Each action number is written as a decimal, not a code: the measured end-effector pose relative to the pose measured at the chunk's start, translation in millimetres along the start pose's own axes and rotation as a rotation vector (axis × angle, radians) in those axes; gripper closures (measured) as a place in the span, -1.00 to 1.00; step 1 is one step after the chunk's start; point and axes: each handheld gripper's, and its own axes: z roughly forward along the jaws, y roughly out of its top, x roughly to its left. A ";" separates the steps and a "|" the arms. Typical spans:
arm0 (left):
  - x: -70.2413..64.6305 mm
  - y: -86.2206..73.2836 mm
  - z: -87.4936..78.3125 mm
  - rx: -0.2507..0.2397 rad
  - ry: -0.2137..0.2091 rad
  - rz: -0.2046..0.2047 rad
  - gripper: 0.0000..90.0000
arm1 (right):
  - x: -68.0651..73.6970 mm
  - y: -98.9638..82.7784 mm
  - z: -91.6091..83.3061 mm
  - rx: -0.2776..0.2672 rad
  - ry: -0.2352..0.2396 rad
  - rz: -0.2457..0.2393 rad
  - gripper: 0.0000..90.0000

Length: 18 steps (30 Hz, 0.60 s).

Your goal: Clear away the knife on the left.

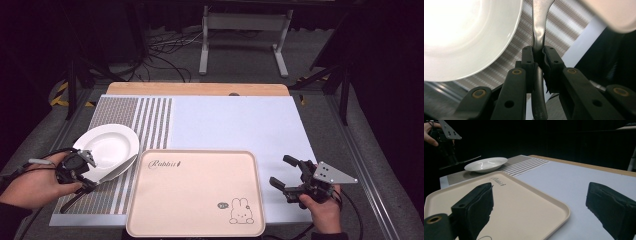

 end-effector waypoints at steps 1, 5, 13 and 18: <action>-1.4 1.3 -0.8 -0.013 -0.012 -0.019 0.78 | -0.1 0.0 -0.2 -0.001 0.000 0.001 -0.82; -7.8 8.7 -2.3 -0.031 -0.003 -0.070 0.78 | -0.5 0.0 -0.8 -0.002 -0.003 0.002 -0.82; -21.2 26.5 -0.2 -0.079 -0.049 -0.130 0.78 | -1.6 -0.2 -1.1 -0.002 -0.001 0.005 -0.82; -38.0 44.6 6.4 -0.092 -0.064 -0.126 0.78 | -2.3 -1.0 -0.9 0.000 -0.010 0.008 -0.83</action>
